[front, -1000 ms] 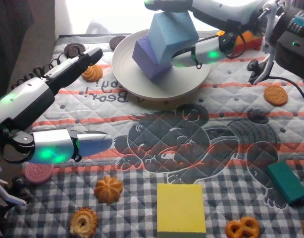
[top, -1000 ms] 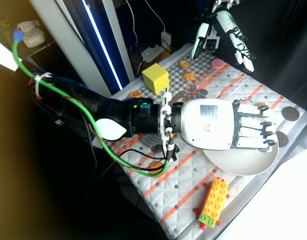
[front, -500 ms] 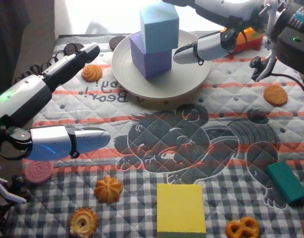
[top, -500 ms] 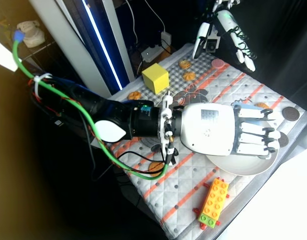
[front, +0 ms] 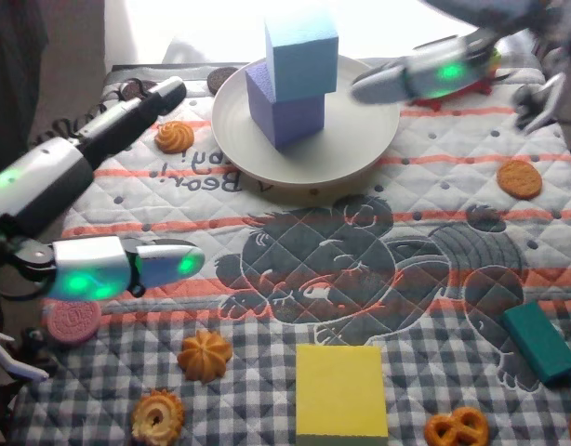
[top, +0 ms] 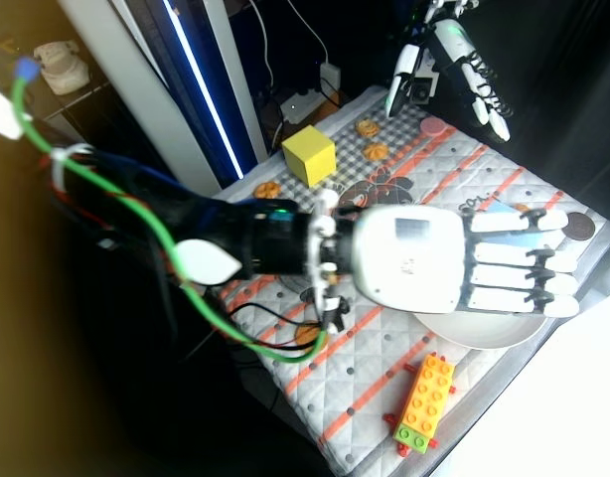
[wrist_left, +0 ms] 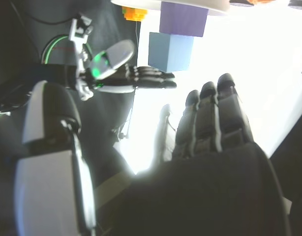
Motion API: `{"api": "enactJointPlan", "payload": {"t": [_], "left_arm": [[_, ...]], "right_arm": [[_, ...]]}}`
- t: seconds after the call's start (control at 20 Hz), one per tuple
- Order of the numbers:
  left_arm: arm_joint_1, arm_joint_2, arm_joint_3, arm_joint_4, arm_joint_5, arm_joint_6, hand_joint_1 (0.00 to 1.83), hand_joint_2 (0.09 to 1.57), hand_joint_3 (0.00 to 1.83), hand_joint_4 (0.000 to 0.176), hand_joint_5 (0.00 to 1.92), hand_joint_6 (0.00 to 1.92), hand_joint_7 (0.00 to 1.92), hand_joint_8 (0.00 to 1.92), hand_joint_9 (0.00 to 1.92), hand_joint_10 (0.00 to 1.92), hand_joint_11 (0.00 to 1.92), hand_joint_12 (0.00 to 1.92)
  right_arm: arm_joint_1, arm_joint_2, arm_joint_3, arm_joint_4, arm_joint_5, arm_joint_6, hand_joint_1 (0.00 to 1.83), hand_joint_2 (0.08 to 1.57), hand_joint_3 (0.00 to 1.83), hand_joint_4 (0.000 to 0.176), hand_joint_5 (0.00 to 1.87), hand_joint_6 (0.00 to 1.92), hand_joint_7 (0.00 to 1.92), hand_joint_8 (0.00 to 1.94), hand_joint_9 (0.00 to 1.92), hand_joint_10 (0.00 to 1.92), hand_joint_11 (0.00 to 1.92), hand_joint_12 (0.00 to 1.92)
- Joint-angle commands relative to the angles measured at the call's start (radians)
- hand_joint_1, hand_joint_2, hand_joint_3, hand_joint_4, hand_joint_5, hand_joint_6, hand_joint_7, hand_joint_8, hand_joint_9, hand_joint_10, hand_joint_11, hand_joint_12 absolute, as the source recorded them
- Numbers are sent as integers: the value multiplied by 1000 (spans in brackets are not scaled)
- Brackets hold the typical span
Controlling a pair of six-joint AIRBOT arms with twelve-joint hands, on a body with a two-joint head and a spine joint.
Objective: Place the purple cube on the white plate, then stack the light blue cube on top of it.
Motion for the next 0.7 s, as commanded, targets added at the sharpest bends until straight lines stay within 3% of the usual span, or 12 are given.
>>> {"api": "enactJointPlan", "payload": {"t": [0.0,0.05,0.2,0.25,0.3,0.35,0.4,0.45,0.5,0.55,0.6,0.65], "left_arm": [[-2,16,3,10,-158,-36,899,863,0,176,9,0,0,0,0,0,0,0],[7,25,6,21,-183,-86,851,870,0,163,1,0,0,0,0,0,0,0],[51,70,8,42,-299,-236,751,892,6,159,0,0,0,0,0,0,0,0],[68,84,8,44,-345,-280,703,901,10,148,0,0,0,0,0,0,0,0],[89,98,7,48,-409,-335,851,882,0,163,0,0,0,0,0,0,0,0],[112,103,7,48,-466,-385,831,885,1,172,0,0,0,0,0,0,0,0],[132,105,7,48,-511,-422,775,876,0,159,0,0,0,0,0,0,0,0],[152,107,7,48,-555,-464,775,876,0,159,0,0,0,0,0,0,0,0],[167,109,7,48,-594,-499,647,908,12,141,0,0,0,0,0,0,0,0],[188,110,9,47,-643,-546,647,908,12,141,0,0,0,0,0,0,0,0],[209,110,11,44,-697,-592,523,952,26,137,0,0,0,0,0,0,0,0],[217,111,11,39,-705,-628,468,968,29,120,0,0,0,0,0,0,0,0]], "right_arm": [[-8,39,-22,53,173,-39,651,863,0,176,0,0,0,0,0,0,0,0],[-34,78,-65,80,225,-70,577,844,0,176,0,0,0,0,0,0,0,0],[-146,166,-167,149,423,-73,519,805,0,176,0,0,0,0,0,0,0,0],[-195,190,-197,174,488,-73,550,820,0,176,0,0,0,0,0,0,0,0],[-264,218,-234,202,570,-73,598,842,0,176,0,0,0,0,0,0,0,0],[-326,248,-270,227,641,-73,621,863,6,176,0,0,0,0,0,0,0,0],[-381,271,-300,251,702,-73,584,868,8,176,0,0,0,0,0,0,0,0],[-440,299,-330,279,767,-73,584,868,8,176,0,0,0,0,0,0,0,0],[-487,318,-353,304,830,-72,685,856,0,176,0,0,0,0,0,0,0,0],[-550,339,-380,337,916,-64,685,856,0,176,0,0,0,0,0,0,0,0],[-610,354,-402,367,1018,-48,693,874,6,171,0,0,0,0,0,0,0,0],[-639,361,-411,380,1076,-37,729,967,12,175,0,0,0,0,0,0,0,0]]}}
